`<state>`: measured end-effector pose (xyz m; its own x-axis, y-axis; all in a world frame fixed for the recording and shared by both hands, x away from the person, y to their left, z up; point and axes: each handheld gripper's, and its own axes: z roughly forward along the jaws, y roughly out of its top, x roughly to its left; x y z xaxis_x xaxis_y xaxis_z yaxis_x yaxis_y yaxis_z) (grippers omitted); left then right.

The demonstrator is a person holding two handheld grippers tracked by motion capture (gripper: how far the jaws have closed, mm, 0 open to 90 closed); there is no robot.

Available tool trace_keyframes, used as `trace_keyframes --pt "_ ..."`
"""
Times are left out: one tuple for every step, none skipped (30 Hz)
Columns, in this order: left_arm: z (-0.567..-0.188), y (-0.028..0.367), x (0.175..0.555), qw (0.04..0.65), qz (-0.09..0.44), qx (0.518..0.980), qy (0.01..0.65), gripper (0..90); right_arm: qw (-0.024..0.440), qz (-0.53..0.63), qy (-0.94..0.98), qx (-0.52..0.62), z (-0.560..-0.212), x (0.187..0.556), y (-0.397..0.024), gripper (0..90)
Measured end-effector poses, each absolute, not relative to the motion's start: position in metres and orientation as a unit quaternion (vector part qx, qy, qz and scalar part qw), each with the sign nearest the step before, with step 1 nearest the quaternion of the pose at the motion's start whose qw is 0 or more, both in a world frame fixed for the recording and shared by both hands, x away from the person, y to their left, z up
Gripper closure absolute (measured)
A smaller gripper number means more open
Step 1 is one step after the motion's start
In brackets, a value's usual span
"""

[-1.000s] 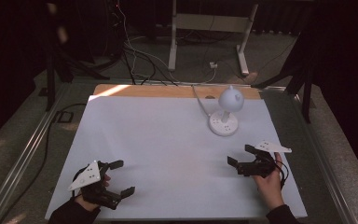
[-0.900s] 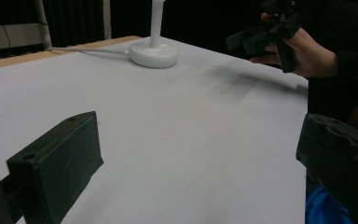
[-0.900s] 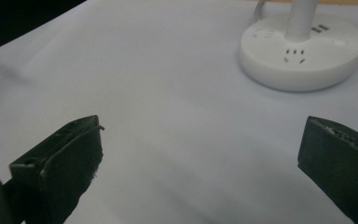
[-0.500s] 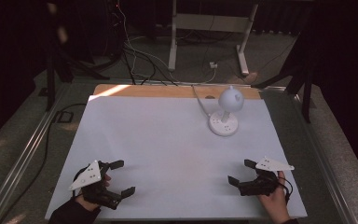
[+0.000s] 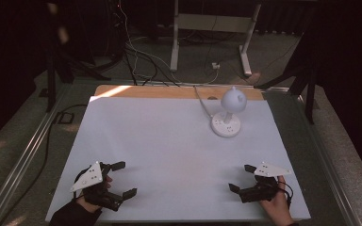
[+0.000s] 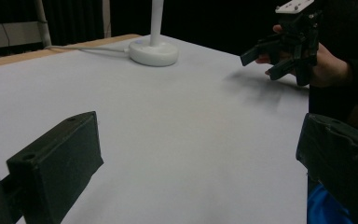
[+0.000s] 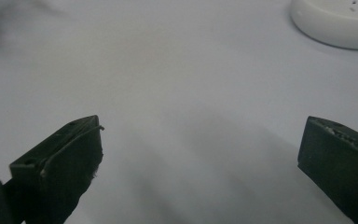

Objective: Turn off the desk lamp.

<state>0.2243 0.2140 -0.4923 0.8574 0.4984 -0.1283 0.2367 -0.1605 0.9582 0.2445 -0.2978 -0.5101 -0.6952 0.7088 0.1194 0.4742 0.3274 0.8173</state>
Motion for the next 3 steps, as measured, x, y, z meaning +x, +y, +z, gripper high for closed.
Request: trace_keyframes --pt "-0.4923 0.2140 0.2242 0.600 0.109 0.754 0.244 0.7 0.131 0.447 0.805 0.367 -0.5103 0.2446 -0.2973 0.0" --pt "-0.4922 0.2139 0.2241 0.599 0.109 0.755 0.244 0.7 0.131 0.447 0.806 0.365 -0.5103 0.2446 -0.2970 0.0" --pt "-0.4922 0.2139 0.2241 0.599 0.109 0.755 0.244 0.7 0.131 0.449 0.806 0.363 -0.5101 0.2445 -0.2969 0.0"
